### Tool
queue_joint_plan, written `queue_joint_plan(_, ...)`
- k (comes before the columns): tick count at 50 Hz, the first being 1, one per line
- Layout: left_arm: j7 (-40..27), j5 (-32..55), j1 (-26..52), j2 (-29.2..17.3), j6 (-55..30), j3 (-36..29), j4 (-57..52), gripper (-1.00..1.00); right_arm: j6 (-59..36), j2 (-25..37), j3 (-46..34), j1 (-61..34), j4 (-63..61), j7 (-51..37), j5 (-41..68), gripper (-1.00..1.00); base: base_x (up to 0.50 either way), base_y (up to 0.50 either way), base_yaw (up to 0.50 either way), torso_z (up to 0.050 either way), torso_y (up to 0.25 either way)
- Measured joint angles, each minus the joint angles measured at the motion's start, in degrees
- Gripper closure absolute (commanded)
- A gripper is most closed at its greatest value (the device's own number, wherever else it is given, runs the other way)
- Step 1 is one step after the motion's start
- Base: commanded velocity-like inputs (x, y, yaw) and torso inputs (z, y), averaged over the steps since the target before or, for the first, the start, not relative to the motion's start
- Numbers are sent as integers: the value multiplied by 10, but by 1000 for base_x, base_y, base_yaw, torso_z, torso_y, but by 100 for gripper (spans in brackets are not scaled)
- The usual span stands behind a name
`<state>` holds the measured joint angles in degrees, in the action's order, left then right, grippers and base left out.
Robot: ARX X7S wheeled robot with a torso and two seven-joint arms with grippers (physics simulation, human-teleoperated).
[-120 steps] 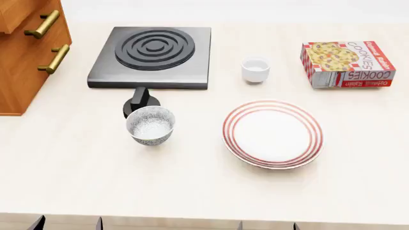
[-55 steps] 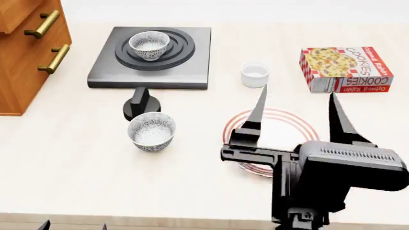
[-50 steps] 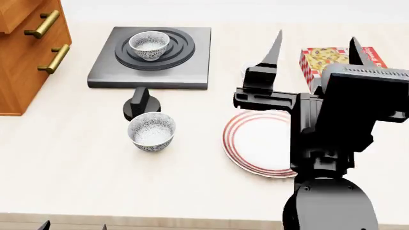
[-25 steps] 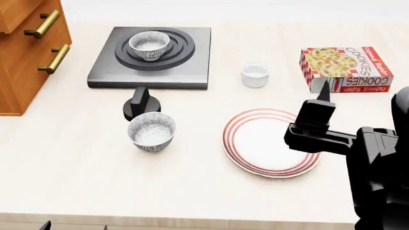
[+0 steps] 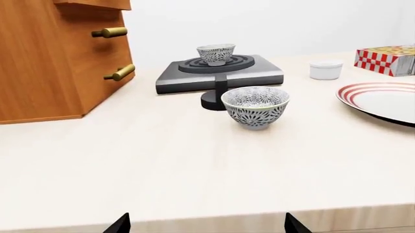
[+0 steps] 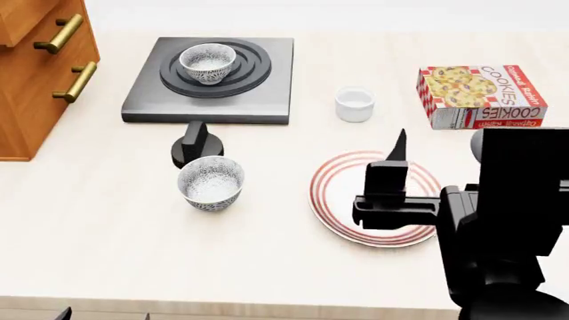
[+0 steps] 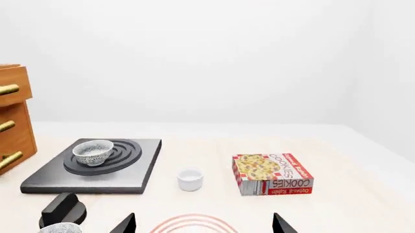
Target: Pick the akita bowl on the stove and place it on the plate.
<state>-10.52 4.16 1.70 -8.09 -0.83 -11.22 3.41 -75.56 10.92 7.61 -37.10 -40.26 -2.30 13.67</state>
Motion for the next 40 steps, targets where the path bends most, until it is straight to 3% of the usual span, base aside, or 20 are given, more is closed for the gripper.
queue_joint_plan(17,-6,6,2,-5,-1,-6,0,-100,10,17,-63,0,27,-13,-11,-100,0,0,0,0,0)
queue_joint_plan(32,-11,13,4,-10,1,-11,-8,-100,16,17,-67,1,28,-17,-8,-100,0,0,0,0,0)
queue_joint_plan(40,-15,38,19,-14,-45,-1,-54,-100,30,11,-55,3,28,-17,-4,-100,0,0,0,0,0)
